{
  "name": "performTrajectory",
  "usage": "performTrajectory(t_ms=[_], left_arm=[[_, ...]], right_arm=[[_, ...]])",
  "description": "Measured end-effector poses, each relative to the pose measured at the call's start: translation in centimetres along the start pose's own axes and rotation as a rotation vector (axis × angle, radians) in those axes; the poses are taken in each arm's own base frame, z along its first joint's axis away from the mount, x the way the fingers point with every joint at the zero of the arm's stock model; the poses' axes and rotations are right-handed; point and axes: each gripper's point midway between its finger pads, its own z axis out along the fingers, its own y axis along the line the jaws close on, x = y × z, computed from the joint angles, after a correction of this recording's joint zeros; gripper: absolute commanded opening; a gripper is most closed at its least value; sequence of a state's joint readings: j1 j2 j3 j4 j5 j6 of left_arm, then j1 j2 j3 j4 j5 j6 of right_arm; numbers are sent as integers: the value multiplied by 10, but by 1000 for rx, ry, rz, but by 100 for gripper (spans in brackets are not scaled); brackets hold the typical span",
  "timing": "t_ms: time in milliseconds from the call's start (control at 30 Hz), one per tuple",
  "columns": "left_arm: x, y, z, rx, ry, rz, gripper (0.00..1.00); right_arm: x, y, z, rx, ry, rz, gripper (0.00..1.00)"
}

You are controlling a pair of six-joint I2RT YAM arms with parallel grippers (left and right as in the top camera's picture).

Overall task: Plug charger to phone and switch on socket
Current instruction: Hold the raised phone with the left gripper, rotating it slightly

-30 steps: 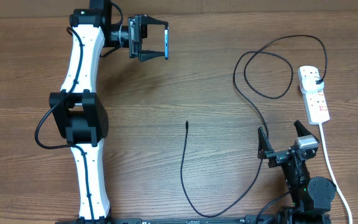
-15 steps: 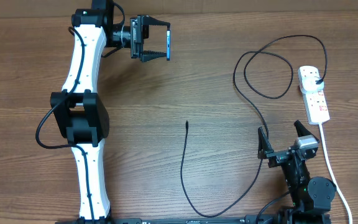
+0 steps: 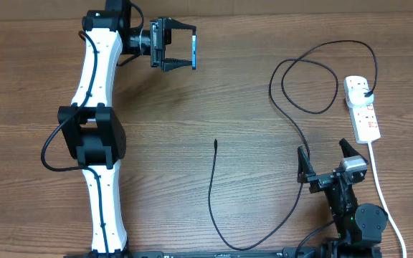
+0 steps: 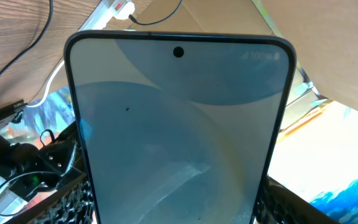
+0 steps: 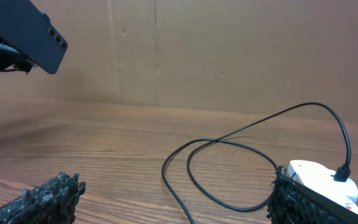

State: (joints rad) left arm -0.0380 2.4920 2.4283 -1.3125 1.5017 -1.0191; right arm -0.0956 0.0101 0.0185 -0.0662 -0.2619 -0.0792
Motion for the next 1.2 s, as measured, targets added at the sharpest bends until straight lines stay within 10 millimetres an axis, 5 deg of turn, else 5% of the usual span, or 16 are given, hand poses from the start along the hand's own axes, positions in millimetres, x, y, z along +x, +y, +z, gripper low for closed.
performTrajectory(t_ms=[900,1200], left_arm=[[-13,7,-1,-44,-73,2,4],[-38,24,-5,-144,-223,34,4]], right_arm=[[0,0,0,0,0,0,100],[0,0,0,0,0,0,100]])
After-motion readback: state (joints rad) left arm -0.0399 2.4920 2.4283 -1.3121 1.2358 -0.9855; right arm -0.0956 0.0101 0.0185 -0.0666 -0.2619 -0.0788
